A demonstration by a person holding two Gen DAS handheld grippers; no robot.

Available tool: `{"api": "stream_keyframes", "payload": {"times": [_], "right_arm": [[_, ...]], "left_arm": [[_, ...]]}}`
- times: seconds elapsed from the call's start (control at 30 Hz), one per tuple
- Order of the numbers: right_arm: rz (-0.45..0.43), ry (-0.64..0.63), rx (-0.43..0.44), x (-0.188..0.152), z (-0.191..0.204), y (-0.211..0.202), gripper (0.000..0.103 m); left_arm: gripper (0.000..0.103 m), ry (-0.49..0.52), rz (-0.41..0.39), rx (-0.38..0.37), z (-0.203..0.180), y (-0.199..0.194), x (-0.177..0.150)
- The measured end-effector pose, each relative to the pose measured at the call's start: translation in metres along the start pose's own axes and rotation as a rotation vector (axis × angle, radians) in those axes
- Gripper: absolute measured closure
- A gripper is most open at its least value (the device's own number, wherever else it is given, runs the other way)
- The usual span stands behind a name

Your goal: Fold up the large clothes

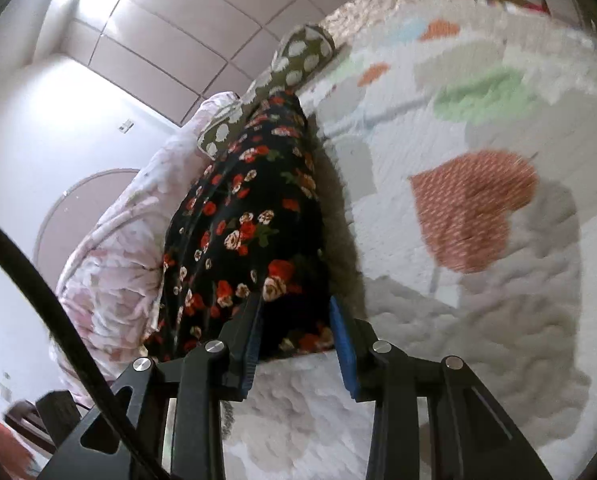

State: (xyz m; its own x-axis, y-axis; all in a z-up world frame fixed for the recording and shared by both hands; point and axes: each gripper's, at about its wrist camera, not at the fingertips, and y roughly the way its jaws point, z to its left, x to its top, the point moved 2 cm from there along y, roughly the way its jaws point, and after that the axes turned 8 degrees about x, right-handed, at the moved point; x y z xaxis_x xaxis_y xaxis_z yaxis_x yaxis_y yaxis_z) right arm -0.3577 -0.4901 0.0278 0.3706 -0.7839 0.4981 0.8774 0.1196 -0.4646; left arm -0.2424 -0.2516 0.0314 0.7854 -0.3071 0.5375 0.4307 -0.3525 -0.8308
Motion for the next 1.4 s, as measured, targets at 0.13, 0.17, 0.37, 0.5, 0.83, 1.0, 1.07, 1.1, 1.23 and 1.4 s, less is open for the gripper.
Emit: {"api": "stream_keyframes", "payload": {"times": [0.13, 0.17, 0.37, 0.5, 0.83, 1.0, 1.07, 1.1, 1.23, 1.4], "right_arm": [[-0.006, -0.027, -0.05, 0.001, -0.006, -0.006, 0.065], [-0.005, -0.015, -0.048, 0.002, -0.009, -0.005, 0.065], [-0.038, 0.003, -0.042, 0.004, -0.005, -0.001, 0.065], [-0.065, -0.149, -0.06, 0.002, 0.034, -0.005, 0.065], [0.129, -0.317, -0.188, 0.005, 0.052, 0.06, 0.069], [0.077, -0.424, -0.223, 0.009, 0.087, 0.049, 0.067], [0.059, -0.454, -0.2, 0.013, 0.102, 0.05, 0.067], [0.06, -0.465, -0.19, 0.016, 0.11, 0.055, 0.067], [0.098, -0.498, -0.175, 0.03, 0.129, 0.094, 0.067], [0.18, -0.504, -0.193, 0.041, 0.138, 0.165, 0.067]], "left_arm": [[0.039, 0.007, 0.009, -0.008, -0.006, 0.002, -0.004], [0.039, 0.009, 0.009, -0.009, -0.007, 0.001, -0.005], [0.039, 0.003, 0.0, -0.002, -0.006, -0.004, -0.007], [0.037, -0.02, 0.006, 0.012, -0.001, 0.0, -0.007], [0.036, -0.025, 0.055, 0.059, 0.008, 0.028, -0.02], [0.02, -0.001, 0.034, 0.039, 0.002, 0.034, -0.023], [0.013, 0.012, 0.024, 0.047, -0.002, 0.037, -0.025], [0.011, 0.023, 0.017, 0.054, -0.005, 0.038, -0.025], [0.008, 0.079, -0.011, 0.093, -0.016, 0.041, -0.032], [0.002, 0.094, -0.034, 0.095, -0.018, 0.042, -0.036]]}}
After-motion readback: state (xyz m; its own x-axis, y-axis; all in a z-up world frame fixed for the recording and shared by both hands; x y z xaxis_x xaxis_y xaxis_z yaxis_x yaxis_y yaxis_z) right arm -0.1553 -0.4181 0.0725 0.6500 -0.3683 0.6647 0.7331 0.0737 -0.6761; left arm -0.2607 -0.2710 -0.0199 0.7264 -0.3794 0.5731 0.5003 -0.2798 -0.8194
